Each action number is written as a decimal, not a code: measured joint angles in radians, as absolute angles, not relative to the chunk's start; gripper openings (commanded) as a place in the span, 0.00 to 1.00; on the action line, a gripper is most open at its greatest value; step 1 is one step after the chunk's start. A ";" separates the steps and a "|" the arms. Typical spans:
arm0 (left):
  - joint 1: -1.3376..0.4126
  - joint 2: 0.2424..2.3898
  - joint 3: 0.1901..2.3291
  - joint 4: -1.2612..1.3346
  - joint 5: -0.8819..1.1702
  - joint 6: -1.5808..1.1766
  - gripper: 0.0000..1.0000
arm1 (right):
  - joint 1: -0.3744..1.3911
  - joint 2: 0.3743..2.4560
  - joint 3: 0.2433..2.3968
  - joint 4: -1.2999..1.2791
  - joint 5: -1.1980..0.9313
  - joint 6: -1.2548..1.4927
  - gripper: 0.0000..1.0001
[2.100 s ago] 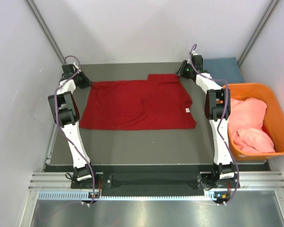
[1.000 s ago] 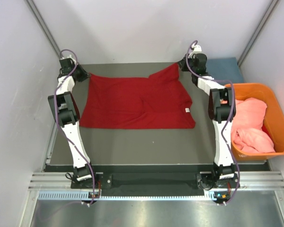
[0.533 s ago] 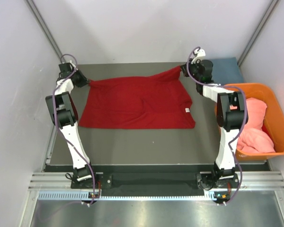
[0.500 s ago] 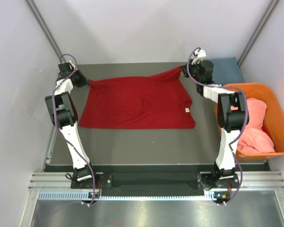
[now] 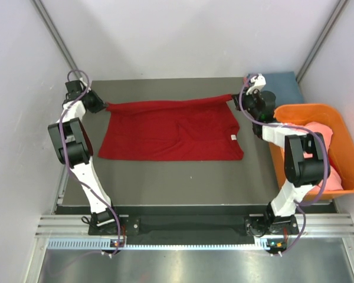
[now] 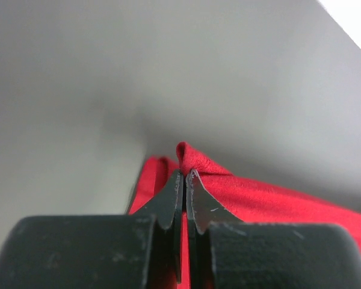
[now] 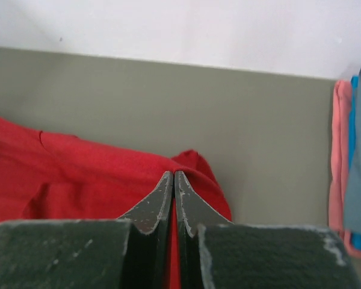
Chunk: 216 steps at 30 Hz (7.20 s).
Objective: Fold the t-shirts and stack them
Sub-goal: Fold the tshirt
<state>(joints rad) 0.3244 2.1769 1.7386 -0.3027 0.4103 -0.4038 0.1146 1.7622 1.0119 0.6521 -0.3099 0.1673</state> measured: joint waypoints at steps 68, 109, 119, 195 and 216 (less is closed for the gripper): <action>0.353 1.863 1.462 -0.489 0.105 -0.454 0.27 | 0.263 1.378 0.742 -0.094 -0.146 0.274 0.29; 0.144 1.978 1.378 -0.413 0.106 -0.495 0.19 | 0.628 2.088 1.427 -0.071 -0.141 0.260 0.20; 0.144 1.952 1.378 -0.474 -0.031 -0.471 0.19 | 0.635 2.087 1.419 -0.099 -0.150 0.236 0.20; 0.234 2.061 1.671 -0.687 -0.005 -0.303 0.33 | 0.621 2.012 1.422 -0.150 -0.124 0.231 0.26; 0.254 1.847 1.419 -0.656 0.140 -0.395 0.32 | 0.301 1.783 1.335 -0.520 -0.147 -0.012 0.36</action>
